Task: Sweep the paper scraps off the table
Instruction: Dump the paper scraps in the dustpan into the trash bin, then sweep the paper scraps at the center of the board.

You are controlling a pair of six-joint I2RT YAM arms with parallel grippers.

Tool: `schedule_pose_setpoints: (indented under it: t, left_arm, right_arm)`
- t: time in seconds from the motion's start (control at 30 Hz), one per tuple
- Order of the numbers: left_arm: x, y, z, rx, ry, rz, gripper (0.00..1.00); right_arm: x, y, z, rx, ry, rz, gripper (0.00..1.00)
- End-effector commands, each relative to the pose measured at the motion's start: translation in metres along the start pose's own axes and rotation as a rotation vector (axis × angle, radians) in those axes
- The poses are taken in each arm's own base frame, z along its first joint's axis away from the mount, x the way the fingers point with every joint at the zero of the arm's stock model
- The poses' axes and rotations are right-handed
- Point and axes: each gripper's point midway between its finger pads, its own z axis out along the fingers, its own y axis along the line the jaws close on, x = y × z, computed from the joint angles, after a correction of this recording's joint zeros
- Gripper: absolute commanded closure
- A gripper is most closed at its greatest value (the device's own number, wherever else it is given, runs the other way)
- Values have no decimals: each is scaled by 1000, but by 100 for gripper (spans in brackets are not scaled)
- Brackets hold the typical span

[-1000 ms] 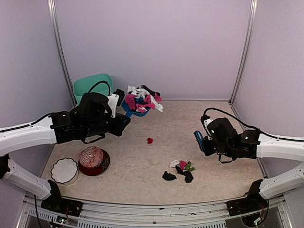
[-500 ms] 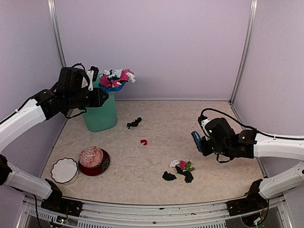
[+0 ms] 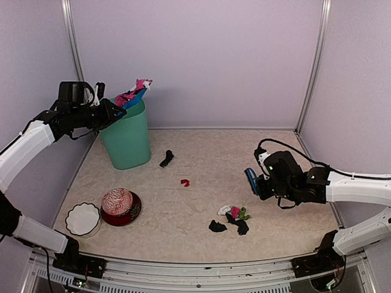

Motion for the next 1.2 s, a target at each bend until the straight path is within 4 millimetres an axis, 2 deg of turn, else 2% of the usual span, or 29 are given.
schedule_pose_setpoints:
  t: [0.0, 0.23, 0.43, 0.7, 0.93, 1.03, 1.17]
  left_arm:
    - [-21, -11, -9, 191, -24, -150, 100]
    - [-29, 3, -20, 356, -40, -399, 100]
    - [-28, 0, -18, 465, -23, -545, 100]
    - [-41, -10, -35, 624, -101, -701, 100]
    - [-42, -8, -41, 655, -136, -752, 100]
    - [-47, -23, -50, 728, -133, -700, 100]
    - [-50, -39, -57, 716, -113, -561, 100]
  right_arm:
    - [1, -4, 0, 2, -14, 22, 100]
    - [0, -4, -2, -5, -21, 34, 100]
    - [-1, -1, -2, -16, -25, 44, 100]
    - [-4, -1, -5, -27, -38, 60, 100]
    - [-18, 1, -10, -50, -76, 71, 100]
    - [-25, 5, -12, -69, -92, 72, 100]
    - [-50, 19, -20, -147, -167, 65, 100]
